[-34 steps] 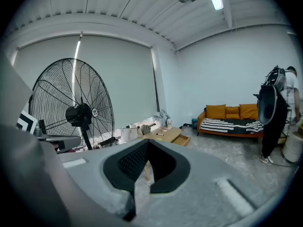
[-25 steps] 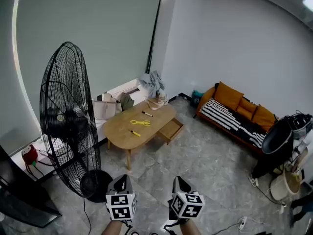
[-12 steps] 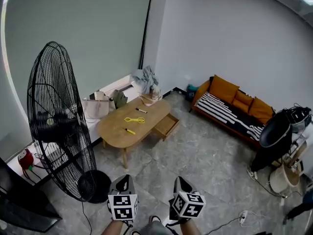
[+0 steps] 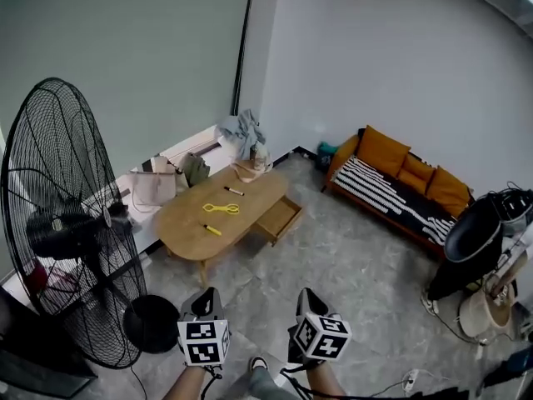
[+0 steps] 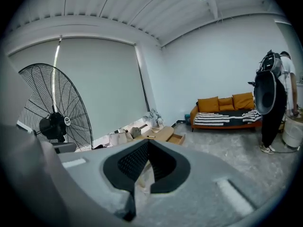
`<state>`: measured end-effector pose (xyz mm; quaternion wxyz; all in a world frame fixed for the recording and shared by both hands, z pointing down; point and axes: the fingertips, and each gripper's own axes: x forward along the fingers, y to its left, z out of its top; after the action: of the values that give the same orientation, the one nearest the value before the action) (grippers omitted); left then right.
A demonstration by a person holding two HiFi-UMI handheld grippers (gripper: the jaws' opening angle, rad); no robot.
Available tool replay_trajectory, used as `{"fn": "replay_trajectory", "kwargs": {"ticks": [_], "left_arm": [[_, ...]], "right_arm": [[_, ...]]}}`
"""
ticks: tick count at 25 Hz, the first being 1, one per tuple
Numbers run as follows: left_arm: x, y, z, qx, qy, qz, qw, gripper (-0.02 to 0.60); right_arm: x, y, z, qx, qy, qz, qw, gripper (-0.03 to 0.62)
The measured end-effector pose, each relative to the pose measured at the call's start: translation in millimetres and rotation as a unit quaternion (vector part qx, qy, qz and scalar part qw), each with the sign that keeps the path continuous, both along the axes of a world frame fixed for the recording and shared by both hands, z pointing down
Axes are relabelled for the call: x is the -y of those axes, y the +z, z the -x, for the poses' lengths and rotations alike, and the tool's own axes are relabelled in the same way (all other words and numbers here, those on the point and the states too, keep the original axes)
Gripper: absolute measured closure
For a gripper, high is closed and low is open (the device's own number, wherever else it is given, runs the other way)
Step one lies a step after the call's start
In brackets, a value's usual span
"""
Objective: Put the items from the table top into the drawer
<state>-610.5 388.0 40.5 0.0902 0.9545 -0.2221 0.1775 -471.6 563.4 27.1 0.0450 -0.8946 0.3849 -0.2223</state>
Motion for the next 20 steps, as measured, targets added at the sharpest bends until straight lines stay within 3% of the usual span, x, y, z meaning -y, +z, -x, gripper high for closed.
{"fn": "replay_trajectory", "kwargs": {"ticks": [10,20], "left_arm": [[43.0,0.1,-103.9,-0.011,-0.057,0.006,0.9983,0.584],[81.3,16.8,-175.4,0.005,-0.081,0.008,0.9967,0.584]], "right_arm": [[39.4,-15.7,-130.9,-0.024,-0.034,0.002,0.999,0.589],[73.0,-6.4,-220.1,-0.025,-0.047,0.001,0.999,0.589]]}}
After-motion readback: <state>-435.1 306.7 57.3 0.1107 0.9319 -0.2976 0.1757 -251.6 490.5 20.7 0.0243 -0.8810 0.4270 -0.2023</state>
